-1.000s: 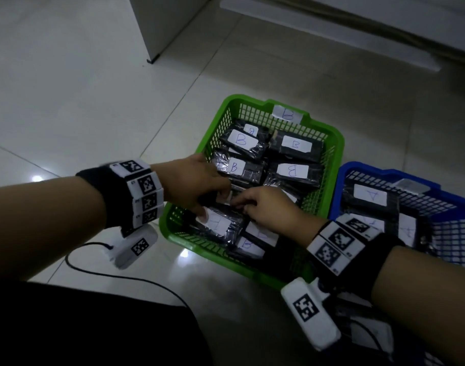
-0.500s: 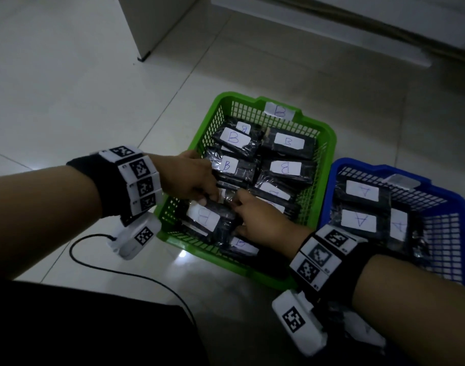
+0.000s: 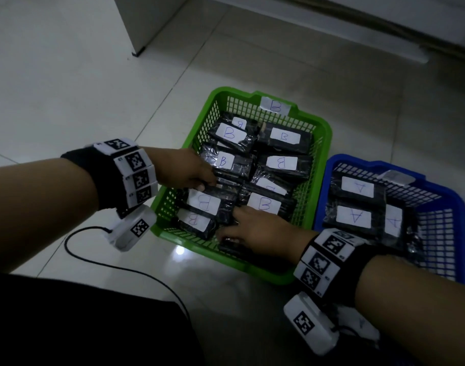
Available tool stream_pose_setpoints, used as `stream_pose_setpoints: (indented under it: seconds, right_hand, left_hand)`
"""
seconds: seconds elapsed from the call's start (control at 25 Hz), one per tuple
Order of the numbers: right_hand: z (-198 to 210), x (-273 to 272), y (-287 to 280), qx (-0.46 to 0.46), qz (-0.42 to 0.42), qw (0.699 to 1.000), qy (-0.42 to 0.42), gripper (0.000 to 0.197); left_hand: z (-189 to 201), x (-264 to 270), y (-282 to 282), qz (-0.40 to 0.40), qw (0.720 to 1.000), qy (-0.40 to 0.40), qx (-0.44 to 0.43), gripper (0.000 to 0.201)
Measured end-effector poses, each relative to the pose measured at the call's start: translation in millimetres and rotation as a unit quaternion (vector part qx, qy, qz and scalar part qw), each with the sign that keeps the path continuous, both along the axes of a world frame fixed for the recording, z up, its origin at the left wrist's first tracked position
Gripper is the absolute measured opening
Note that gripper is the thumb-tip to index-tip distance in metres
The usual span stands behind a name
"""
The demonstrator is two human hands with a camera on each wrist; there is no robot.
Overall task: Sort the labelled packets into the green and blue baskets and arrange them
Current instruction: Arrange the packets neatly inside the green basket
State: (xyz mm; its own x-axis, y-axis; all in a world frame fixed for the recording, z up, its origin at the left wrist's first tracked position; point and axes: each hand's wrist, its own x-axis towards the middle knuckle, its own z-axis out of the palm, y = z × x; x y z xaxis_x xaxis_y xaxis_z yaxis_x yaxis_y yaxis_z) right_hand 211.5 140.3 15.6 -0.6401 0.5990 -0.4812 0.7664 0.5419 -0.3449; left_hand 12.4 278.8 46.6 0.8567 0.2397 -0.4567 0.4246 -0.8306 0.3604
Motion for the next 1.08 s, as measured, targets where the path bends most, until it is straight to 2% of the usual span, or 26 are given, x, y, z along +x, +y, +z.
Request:
stream_pose_setpoints:
  seconds: [0.08,0.16,0.24,0.28,0.36,0.44,0.52,0.64,0.76,0.84,0.88,1.0,1.08]
  right_hand:
    - [3,7,8,-0.061,-0.014,0.998,0.024,0.04]
    - [17,20,20,-0.121,-0.087,0.985,0.084,0.041]
    - [28,37,31,-0.097,-0.2,0.961,0.162,0.04]
    - [30,42,32,-0.061,-0.226,0.958,0.163,0.037]
    - [30,42,27,-0.042,-0.211,0.971,0.107,0.04]
    - [23,34,15,-0.044,-0.144,0.989,0.013,0.056]
    - [16,27,5,0.0,-0.091,0.994,-0.052,0.063]
    - [13,26,0,0.003,-0.121,0.992,-0.03,0.059]
    - [15,29,-1,-0.004,-0.169,0.985,0.025,0.034]
    - [14,30,0,0.049,-0.262,0.961,0.075,0.022]
    - [13,30,0,0.089,-0.301,0.946,0.079,0.028]
    - [12,23,7,0.136,-0.313,0.94,-0.022,0.056]
    - [10,19,12,0.136,-0.307,0.94,-0.058,0.053]
  left_hand:
    - [-3,2,-1,-0.015,0.999,0.021,0.028,0.041]
    - [-4,6,-3,-0.027,0.993,0.092,0.073,0.036]
    - [-2,9,-4,-0.03,0.983,0.16,0.081,0.035]
    - [-2,11,-4,-0.039,0.981,0.178,0.072,0.036]
    - [-2,18,-5,-0.068,0.976,0.196,0.071,0.037]
    - [-2,25,-10,-0.084,0.973,0.196,0.084,0.039]
    - [-7,27,-17,-0.088,0.98,0.163,0.079,0.039]
    - [-9,24,-16,-0.039,0.992,0.113,0.043,0.022]
    - [-8,22,-9,-0.03,0.988,0.135,0.07,0.014]
    - [-6,22,-6,-0.036,0.986,0.139,0.082,0.014]
    - [-6,21,-6,-0.033,0.989,0.125,0.072,0.015]
    - [-2,23,-9,-0.004,0.992,0.127,0.006,0.042]
    - [-2,26,-15,-0.003,0.985,0.173,-0.011,0.061]
